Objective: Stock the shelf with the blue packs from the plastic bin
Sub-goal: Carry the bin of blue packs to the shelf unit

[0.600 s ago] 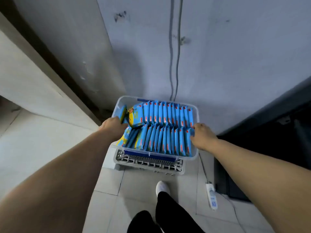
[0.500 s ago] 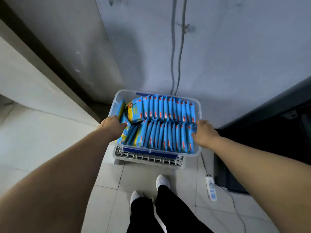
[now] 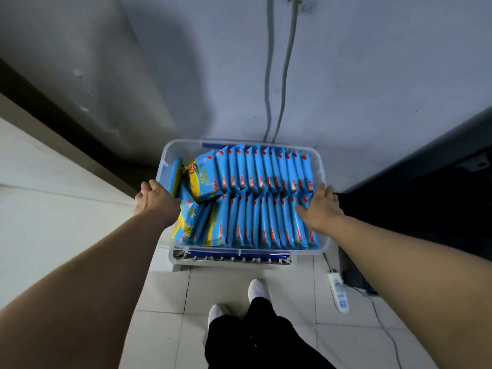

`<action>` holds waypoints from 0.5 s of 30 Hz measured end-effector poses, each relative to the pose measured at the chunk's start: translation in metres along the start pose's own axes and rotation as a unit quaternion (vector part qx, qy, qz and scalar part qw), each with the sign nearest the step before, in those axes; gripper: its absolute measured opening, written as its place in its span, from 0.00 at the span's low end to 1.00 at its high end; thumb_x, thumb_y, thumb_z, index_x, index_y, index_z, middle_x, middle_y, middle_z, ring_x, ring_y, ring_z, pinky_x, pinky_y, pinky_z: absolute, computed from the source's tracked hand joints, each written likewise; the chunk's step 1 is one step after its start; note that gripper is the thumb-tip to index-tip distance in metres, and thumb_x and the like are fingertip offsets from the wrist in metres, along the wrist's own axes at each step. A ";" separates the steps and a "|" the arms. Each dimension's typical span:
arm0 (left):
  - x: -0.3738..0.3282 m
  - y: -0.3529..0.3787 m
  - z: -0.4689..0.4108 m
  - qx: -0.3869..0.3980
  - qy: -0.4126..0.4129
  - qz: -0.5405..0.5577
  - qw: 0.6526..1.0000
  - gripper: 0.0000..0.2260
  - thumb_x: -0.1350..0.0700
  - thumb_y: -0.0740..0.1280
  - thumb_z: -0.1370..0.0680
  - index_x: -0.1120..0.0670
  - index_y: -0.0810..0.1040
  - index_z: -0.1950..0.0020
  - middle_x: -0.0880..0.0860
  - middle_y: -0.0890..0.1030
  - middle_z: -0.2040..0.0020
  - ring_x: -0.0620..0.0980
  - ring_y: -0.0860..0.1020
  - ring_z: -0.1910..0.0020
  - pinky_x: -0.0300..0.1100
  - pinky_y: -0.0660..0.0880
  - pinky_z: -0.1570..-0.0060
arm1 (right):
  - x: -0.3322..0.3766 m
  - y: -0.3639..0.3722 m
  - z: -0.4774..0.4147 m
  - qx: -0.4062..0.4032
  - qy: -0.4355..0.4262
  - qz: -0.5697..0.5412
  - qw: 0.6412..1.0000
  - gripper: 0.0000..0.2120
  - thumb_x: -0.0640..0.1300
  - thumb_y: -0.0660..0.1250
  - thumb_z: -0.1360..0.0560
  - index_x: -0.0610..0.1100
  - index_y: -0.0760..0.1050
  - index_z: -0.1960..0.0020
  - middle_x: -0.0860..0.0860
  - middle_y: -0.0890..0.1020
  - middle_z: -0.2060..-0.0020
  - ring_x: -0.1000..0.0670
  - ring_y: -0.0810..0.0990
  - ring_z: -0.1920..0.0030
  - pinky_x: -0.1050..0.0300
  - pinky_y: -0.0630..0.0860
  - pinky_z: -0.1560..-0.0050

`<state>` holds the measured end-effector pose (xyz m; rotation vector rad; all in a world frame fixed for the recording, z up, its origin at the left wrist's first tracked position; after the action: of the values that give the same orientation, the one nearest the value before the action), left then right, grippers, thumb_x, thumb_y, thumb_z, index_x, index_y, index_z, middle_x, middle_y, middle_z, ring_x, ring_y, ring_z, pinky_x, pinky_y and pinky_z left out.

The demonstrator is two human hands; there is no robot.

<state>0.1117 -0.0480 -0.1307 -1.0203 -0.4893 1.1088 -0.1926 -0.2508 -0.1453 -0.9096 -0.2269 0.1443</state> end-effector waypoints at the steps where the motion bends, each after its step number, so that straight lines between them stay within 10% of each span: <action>1: 0.000 0.004 -0.006 -0.001 -0.003 0.012 1.000 0.33 0.49 0.65 0.22 0.65 0.54 0.25 0.63 0.60 0.27 0.64 0.60 0.28 0.53 0.60 0.30 | 0.000 0.001 -0.005 -0.006 0.001 -0.009 1.000 0.43 0.58 0.59 0.22 0.38 0.35 0.24 0.40 0.43 0.24 0.39 0.46 0.24 0.44 0.52 0.25; 15: 0.013 0.033 -0.049 0.013 -0.044 0.159 0.986 0.38 0.49 0.68 0.26 0.54 0.50 0.23 0.64 0.66 0.32 0.67 0.68 0.36 0.61 0.69 0.37 | -0.004 0.011 -0.040 -0.065 0.076 -0.186 0.977 0.43 0.59 0.62 0.24 0.49 0.36 0.23 0.44 0.48 0.24 0.36 0.54 0.27 0.42 0.57 0.28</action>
<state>0.1377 -0.0540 -0.1849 -1.0524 -0.3877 1.4464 -0.1864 -0.2752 -0.1784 -0.9875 -0.2614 -0.2890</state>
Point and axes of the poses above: each hand's wrist, its own z-axis away from the middle knuckle, its own y-axis out of the palm, x = y × z, the point moved 7 cm from there along -z, towards the middle knuckle
